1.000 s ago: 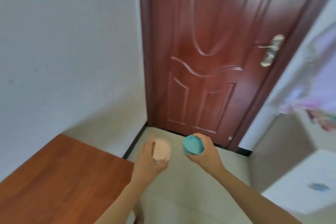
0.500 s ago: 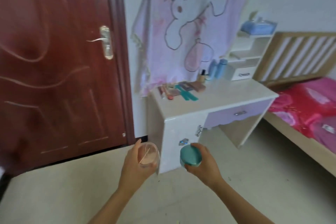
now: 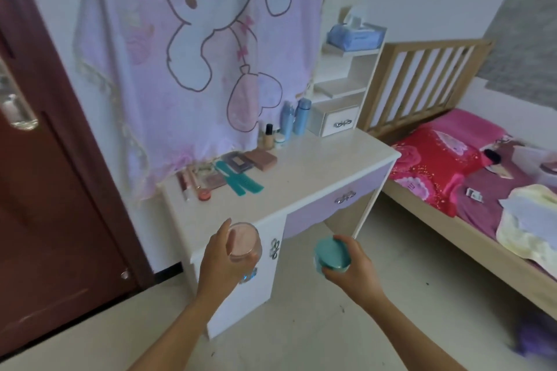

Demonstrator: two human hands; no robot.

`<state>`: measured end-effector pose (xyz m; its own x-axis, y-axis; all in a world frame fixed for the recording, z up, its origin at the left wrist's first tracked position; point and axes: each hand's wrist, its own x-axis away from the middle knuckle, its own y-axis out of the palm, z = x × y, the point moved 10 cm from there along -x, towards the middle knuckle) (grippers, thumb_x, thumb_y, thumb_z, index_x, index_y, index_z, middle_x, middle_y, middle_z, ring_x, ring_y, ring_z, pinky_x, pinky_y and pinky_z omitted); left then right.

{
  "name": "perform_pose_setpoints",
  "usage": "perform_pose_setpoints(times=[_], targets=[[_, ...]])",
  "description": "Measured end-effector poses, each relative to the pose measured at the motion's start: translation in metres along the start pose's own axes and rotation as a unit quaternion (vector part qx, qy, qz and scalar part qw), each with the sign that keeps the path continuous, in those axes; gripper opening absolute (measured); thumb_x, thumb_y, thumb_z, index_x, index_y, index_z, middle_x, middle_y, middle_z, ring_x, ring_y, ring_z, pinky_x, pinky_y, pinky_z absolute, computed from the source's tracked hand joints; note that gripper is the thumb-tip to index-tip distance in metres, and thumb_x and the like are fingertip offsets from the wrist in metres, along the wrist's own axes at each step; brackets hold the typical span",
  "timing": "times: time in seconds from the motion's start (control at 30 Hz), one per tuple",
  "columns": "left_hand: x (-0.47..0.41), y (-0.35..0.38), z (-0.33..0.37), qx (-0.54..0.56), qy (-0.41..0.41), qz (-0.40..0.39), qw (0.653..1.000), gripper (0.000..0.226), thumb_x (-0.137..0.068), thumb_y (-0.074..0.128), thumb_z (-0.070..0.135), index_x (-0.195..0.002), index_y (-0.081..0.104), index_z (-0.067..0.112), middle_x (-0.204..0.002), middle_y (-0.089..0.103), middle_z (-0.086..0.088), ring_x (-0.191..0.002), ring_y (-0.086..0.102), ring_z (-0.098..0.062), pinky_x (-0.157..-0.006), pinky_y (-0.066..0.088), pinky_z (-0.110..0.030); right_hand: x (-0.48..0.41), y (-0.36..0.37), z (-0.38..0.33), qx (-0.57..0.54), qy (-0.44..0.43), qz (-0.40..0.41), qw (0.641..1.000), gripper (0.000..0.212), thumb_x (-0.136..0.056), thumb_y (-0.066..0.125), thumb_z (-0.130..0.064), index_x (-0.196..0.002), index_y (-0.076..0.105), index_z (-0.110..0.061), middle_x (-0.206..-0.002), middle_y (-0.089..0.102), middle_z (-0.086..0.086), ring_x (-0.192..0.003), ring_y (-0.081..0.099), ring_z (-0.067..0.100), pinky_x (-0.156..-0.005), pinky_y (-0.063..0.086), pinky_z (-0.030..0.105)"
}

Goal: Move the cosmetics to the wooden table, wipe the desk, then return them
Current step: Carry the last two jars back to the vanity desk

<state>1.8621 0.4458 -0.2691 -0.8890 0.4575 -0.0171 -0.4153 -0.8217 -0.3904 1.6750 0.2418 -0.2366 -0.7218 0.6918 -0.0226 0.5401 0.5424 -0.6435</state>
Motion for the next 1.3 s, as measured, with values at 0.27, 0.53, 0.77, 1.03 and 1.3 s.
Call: perform_pose_setpoints(times=[0.27, 0.53, 0.77, 1.03, 1.3], targets=[[-0.126, 0.094, 0.039, -0.012, 0.018, -0.038, 0.999, 0.083, -0.064, 0.08, 0.035, -0.133, 0.036, 0.022, -0.117, 0.05, 0.003, -0.113, 0.051, -0.017, -0.087, 0.047, -0.032, -0.103, -0.046, 0.055, -0.034, 0.068, 0.066, 0.995, 0.058, -0.066, 0.077, -0.01, -0.111, 0.047, -0.029, -0.109, 0.052, -0.003, -0.093, 0.051, 0.014, -0.068, 0.037, 0.014], [-0.2, 0.201, 0.051, -0.051, -0.008, -0.049, 0.997, 0.082, -0.066, 0.078, 0.031, -0.136, 0.035, 0.019, -0.124, 0.049, -0.005, -0.115, 0.05, -0.023, -0.089, 0.044, -0.031, -0.206, -0.07, 0.137, -0.053, 0.096, 0.049, 0.993, 0.057, -0.067, 0.076, -0.009, -0.109, 0.044, -0.032, -0.11, 0.051, -0.002, -0.092, 0.049, 0.014, -0.065, 0.037, 0.011], [-0.263, 0.263, 0.076, -0.055, -0.053, 0.005, 0.997, 0.08, -0.07, 0.076, 0.026, -0.137, 0.033, 0.018, -0.123, 0.045, -0.008, -0.113, 0.047, -0.025, -0.092, 0.042, -0.034, -0.325, -0.086, 0.155, -0.023, 0.05, -0.018, 0.998, 0.063, -0.066, 0.078, -0.019, -0.121, 0.047, -0.025, -0.111, 0.049, -0.009, -0.099, 0.052, 0.013, -0.078, 0.042, 0.022], [-0.327, 0.272, 0.039, -0.083, -0.125, 0.067, 0.986, 0.072, -0.058, 0.069, 0.054, -0.118, 0.047, 0.019, -0.102, 0.06, -0.003, -0.092, 0.059, -0.022, -0.079, 0.053, -0.04, -0.432, -0.042, 0.14, -0.038, 0.01, -0.107, 0.993, 0.065, -0.07, 0.075, -0.012, -0.126, 0.043, -0.02, -0.118, 0.043, -0.004, -0.11, 0.047, 0.014, -0.082, 0.036, 0.015], [-0.415, 0.278, 0.035, -0.099, -0.143, 0.097, 0.98, 0.073, -0.066, 0.074, 0.036, -0.129, 0.042, 0.018, -0.115, 0.051, -0.007, -0.106, 0.051, -0.025, -0.089, 0.047, -0.04, -0.537, 0.017, 0.108, -0.024, -0.002, -0.138, 0.99, 0.072, -0.069, 0.075, -0.016, -0.13, 0.038, -0.021, -0.123, 0.045, 0.003, -0.11, 0.048, 0.019, -0.082, 0.039, 0.02]])
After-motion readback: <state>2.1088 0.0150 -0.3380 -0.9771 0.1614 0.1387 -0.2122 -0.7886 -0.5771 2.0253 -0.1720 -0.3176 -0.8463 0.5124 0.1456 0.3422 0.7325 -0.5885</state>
